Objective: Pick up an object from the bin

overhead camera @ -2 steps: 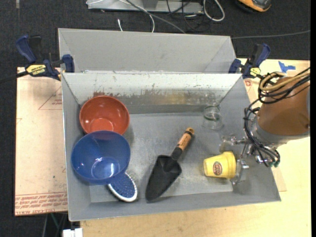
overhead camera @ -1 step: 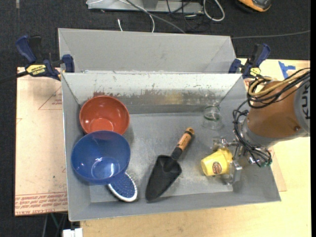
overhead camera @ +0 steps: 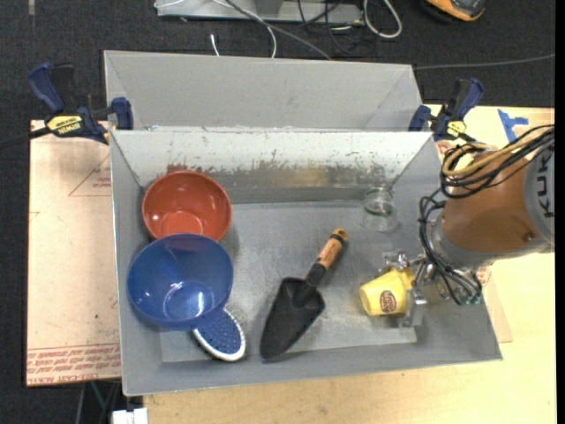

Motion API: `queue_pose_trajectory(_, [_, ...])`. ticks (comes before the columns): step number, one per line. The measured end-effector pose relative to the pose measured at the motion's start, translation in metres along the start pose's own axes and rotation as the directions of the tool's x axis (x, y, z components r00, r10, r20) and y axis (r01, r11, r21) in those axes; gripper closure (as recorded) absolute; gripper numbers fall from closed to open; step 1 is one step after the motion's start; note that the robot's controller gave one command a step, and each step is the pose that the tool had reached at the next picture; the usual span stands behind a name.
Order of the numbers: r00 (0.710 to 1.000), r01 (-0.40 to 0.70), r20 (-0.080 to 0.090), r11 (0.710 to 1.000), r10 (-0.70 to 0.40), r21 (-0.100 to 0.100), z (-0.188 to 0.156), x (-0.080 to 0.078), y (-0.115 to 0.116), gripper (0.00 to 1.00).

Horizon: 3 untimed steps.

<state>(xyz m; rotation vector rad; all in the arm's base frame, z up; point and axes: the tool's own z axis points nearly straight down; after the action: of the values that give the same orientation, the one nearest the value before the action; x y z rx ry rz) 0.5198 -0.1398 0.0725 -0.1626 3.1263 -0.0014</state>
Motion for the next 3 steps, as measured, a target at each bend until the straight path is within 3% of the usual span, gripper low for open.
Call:
queue_pose_trajectory(2, [1.0, 0.001, 0.0, 1.0, -0.001, 0.0, 0.0, 0.0, 0.0, 1.0])
queue_pose_trajectory(3, [0.974, 0.226, 0.006, 0.974, -0.226, -0.008, 0.001, -0.017, -0.01, 1.0])
